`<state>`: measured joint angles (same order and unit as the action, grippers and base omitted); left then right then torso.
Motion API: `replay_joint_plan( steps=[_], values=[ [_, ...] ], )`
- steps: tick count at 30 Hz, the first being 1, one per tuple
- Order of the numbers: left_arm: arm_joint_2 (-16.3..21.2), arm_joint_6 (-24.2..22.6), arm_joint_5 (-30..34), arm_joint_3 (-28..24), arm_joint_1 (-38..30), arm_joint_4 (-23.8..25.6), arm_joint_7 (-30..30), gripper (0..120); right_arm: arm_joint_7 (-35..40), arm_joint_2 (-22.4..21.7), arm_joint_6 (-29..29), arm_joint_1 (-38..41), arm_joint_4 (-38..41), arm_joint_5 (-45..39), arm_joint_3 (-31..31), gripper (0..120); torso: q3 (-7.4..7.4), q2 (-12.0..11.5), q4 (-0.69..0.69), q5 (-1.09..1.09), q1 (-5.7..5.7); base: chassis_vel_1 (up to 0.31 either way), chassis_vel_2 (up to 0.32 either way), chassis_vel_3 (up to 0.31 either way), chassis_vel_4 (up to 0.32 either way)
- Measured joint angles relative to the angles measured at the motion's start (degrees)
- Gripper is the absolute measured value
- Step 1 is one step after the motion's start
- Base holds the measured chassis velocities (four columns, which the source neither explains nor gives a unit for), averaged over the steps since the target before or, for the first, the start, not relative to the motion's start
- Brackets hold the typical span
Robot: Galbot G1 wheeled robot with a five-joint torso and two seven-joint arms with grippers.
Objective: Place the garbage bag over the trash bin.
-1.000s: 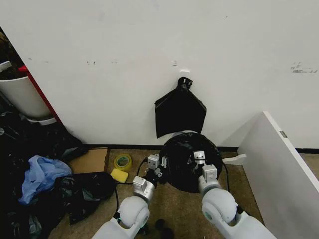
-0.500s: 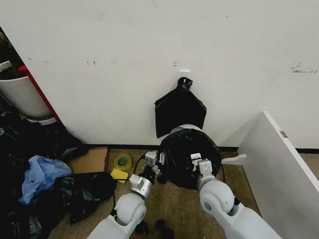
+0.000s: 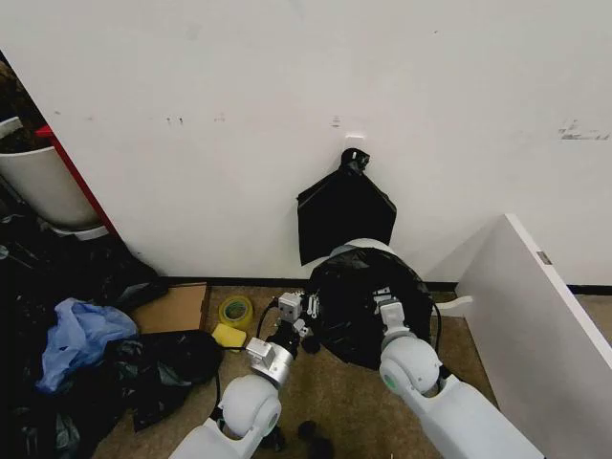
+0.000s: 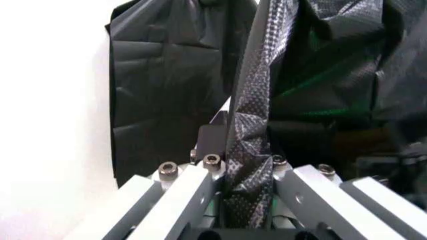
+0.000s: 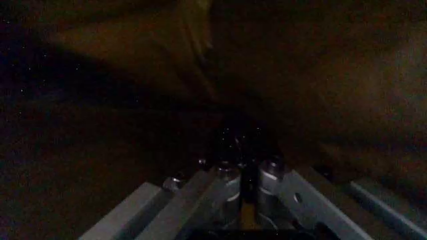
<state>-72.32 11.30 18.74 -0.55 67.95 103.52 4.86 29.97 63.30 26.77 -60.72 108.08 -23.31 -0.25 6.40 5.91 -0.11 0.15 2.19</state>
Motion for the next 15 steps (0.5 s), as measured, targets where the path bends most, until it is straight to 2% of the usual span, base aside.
replay_joint_plan(
  steps=[6, 12, 15],
  values=[
    [-0.2, -0.1, 0.0, -0.4, -0.3, -0.4, 0.1, 2, -0.4, 0.2, -1.5, -2.0, 1.1, -0.1, -0.8, 0, -0.01, 0.0, -0.01, 0.00, 0.00, 0.000, 0.000, 0.000, 0.000],
    [-0.4, -0.1, -0.1, -1.0, 0.6, -0.3, -0.1, 2, -1.0, 2.7, -7.3, -0.4, -4.5, 4.5, -0.8, 0, 0.00, 0.0, 0.00, 0.01, 0.00, 0.000, 0.000, 0.000, 0.000],
    [-0.3, -0.1, -0.1, -1.0, 1.0, 0.2, -0.2, 2, -0.7, 3.8, -7.6, 0.7, -6.8, 6.1, -0.8, 0, 0.00, 0.0, 0.00, 0.00, 0.00, 0.000, 0.000, 0.000, 0.000]
  ],
)
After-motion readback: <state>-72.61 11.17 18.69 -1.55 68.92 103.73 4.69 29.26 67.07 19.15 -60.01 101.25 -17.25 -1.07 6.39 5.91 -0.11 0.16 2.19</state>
